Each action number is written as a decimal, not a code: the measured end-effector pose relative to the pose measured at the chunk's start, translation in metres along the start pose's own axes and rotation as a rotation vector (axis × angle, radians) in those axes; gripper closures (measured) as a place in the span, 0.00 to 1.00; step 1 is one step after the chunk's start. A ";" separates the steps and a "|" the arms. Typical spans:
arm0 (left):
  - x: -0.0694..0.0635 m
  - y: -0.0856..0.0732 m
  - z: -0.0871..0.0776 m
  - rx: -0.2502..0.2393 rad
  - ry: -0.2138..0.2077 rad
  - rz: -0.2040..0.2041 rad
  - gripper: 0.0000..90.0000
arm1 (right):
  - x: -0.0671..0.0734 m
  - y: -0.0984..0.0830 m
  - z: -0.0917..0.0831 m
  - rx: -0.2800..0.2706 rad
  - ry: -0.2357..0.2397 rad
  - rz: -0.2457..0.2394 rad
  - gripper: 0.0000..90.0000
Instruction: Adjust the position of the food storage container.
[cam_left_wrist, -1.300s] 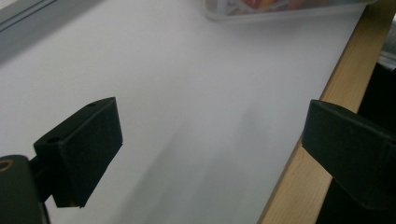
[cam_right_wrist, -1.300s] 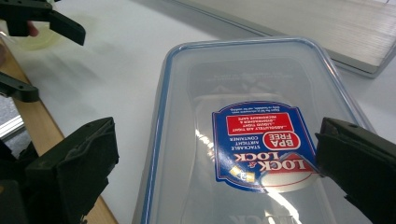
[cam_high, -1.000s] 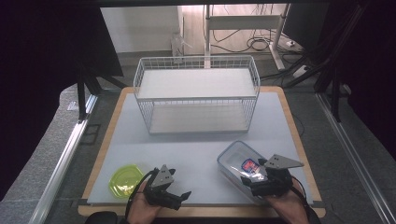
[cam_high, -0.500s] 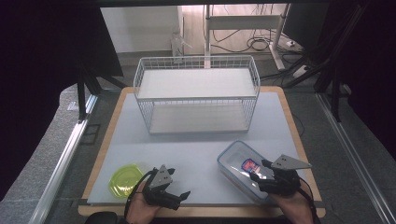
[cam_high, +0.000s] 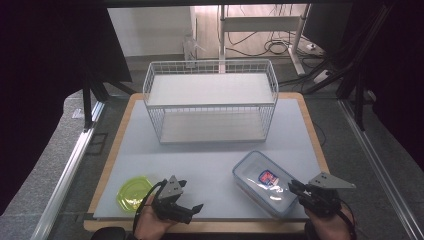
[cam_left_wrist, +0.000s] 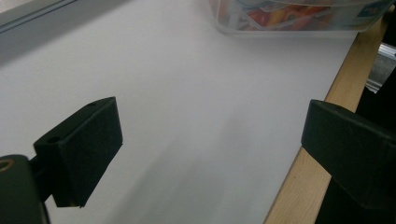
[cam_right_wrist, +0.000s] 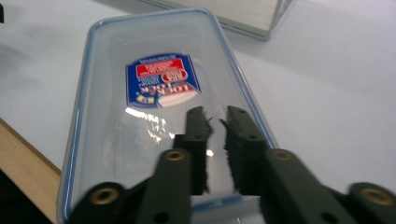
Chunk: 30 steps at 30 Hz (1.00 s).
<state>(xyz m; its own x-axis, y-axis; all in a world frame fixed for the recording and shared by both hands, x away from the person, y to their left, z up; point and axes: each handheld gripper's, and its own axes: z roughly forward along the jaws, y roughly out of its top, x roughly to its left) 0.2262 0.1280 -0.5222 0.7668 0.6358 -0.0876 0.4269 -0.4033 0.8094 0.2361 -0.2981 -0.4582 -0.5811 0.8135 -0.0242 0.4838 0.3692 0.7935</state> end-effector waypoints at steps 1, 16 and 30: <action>-0.001 0.001 -0.001 -0.009 0.000 0.007 0.07 | -0.003 -0.002 -0.003 0.005 -0.015 0.018 0.98; -0.011 0.003 0.002 0.000 0.000 0.052 0.15 | -0.018 -0.029 -0.009 0.131 -0.097 0.164 1.00; -0.003 0.001 -0.036 0.054 0.072 -0.028 0.66 | -0.023 -0.032 0.001 0.169 -0.080 0.186 0.96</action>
<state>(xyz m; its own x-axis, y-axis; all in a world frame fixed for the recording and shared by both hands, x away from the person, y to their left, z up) 0.2072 0.1495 -0.5006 0.7187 0.6922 -0.0665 0.4743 -0.4180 0.7748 0.2349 -0.3278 -0.4837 -0.4218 0.9048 0.0596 0.6841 0.2744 0.6759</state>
